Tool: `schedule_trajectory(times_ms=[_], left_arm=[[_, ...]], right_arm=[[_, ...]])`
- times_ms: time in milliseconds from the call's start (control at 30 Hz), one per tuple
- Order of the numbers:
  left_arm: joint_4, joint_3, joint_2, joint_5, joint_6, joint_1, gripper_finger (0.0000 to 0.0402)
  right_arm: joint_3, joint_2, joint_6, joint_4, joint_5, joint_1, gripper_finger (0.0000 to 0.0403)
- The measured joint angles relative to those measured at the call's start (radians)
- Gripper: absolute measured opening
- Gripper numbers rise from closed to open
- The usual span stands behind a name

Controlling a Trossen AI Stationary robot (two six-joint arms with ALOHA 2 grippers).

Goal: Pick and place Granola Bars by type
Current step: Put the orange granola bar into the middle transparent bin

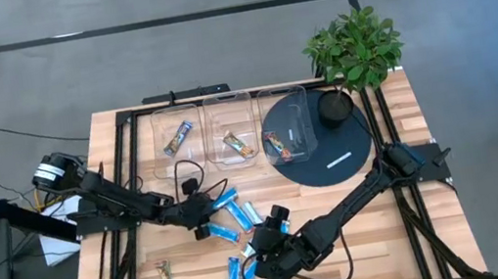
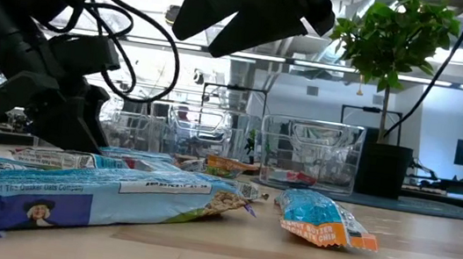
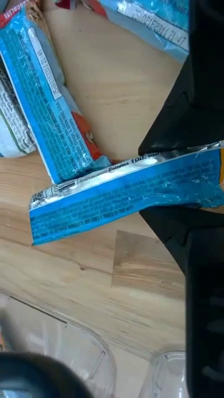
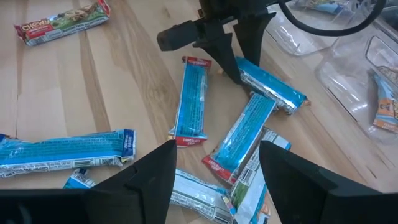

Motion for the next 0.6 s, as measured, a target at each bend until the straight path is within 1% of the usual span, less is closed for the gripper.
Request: schedule_trajectory(times_ms=[200, 500, 600], left_arm=[[0.000, 0.029, 0.000, -0.037, 0.005, -0.035, 0.0125], [0.000, 0.095, -0.002, -0.055, 0.055, -0.072, 0.0125], [0.001, 0.120, -0.020, -0.059, 0.084, -0.089, 0.0125]], right_arm=[[0.000, 0.000, -0.015, 0.000, -0.001, 0.002, 0.0221], [0.000, 0.000, -0.024, 0.000, 0.000, 0.018, 0.0221], [0.000, 0.000, -0.026, -0.001, 0.000, 0.022, 0.0221]])
